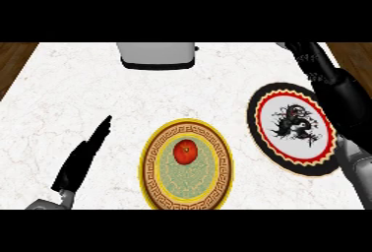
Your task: Pick the tomato from the plate and place it in the plate
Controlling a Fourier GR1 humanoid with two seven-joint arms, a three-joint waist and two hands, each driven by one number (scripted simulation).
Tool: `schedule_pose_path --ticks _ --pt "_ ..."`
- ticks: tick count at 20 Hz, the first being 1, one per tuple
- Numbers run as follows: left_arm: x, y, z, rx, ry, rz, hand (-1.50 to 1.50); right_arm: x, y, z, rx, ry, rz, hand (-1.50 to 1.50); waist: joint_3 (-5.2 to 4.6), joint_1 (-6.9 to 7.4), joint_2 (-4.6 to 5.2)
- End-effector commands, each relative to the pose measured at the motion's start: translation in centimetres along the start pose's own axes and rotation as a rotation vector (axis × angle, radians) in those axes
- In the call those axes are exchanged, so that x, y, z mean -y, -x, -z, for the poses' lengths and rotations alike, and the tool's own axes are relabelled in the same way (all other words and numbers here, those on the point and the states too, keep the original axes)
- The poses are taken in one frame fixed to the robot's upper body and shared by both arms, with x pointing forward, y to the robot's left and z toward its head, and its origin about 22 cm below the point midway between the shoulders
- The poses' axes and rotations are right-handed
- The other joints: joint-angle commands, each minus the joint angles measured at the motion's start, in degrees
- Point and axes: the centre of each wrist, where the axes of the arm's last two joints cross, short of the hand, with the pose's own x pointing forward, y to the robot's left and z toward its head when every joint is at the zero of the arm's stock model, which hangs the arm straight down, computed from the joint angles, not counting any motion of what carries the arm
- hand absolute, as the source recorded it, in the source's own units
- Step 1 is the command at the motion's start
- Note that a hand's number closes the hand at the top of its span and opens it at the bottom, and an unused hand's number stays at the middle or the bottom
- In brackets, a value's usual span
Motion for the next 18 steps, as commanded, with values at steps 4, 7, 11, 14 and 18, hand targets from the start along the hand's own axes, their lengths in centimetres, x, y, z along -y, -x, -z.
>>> schedule_pose_path --ticks 4,7,11,14,18 --pt "-1.4 -3.8 2.1 0.109 -0.103 -0.096 0.0 -6.0 3.8 0.2 0.012 -0.239 0.398 1.5 1.15 4.39 2.93" --pt "-1.1 -2.9 2.0 0.055 -0.122 -0.14 0.0 -1.1 -0.4 3.0 0.172 -0.327 -0.203 1.5 0.21 4.38 1.16" --pt "-2.2 -4.3 3.3 0.087 -0.151 -0.195 0.0 -9.6 9.5 -3.5 0.02 0.016 0.447 -1.5 1.41 3.89 4.03" --pt "-2.6 -4.7 3.8 0.069 -0.153 -0.197 0.0 -11.6 13.2 -5.2 0.055 -0.157 0.475 -1.5 1.19 3.88 3.19" --pt "-2.5 -5.2 4.1 0.048 -0.165 -0.209 0.0 -11.0 15.3 -4.6 0.09 -0.382 0.304 -1.5 1.07 2.99 2.42"
